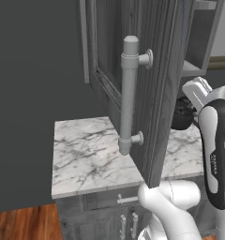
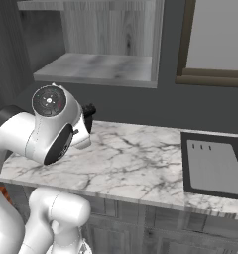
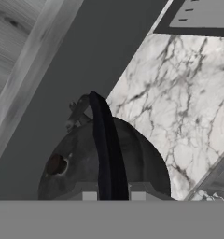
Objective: Open the cabinet, pick the kettle from the cabinet, and place it in the sink.
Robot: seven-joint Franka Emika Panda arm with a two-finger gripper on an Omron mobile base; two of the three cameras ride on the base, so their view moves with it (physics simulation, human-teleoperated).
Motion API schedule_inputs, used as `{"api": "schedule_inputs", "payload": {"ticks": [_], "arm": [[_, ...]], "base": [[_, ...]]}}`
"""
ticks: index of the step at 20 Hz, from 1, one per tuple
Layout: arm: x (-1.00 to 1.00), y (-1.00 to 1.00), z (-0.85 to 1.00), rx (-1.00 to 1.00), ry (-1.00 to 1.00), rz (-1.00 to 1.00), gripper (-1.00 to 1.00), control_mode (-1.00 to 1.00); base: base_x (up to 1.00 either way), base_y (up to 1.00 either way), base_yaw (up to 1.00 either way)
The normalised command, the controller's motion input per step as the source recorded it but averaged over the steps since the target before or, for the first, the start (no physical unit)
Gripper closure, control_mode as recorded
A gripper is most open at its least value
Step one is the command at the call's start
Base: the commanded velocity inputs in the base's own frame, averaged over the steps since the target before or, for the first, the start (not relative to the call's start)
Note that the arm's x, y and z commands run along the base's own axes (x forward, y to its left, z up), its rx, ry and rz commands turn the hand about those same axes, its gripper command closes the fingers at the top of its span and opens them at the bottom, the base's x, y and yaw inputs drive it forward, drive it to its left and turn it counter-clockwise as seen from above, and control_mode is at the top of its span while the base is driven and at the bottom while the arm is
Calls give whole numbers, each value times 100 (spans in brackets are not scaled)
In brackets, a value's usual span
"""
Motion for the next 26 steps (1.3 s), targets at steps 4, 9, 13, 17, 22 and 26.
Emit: {"api": "schedule_inputs", "payload": {"ticks": [4,9,13,17,22,26], "arm": [[0,0,0,0,0,0,100,100],[0,0,0,0,0,0,100,100],[0,0,0,0,0,0,100,100],[0,0,0,0,0,0,100,100],[0,0,0,0,0,0,100,100],[0,0,0,0,0,0,100,100]], "base": [[0,0,0],[0,0,0],[-1,0,0],[-4,-8,-7],[-1,-40,-16],[0,-52,-10]]}}
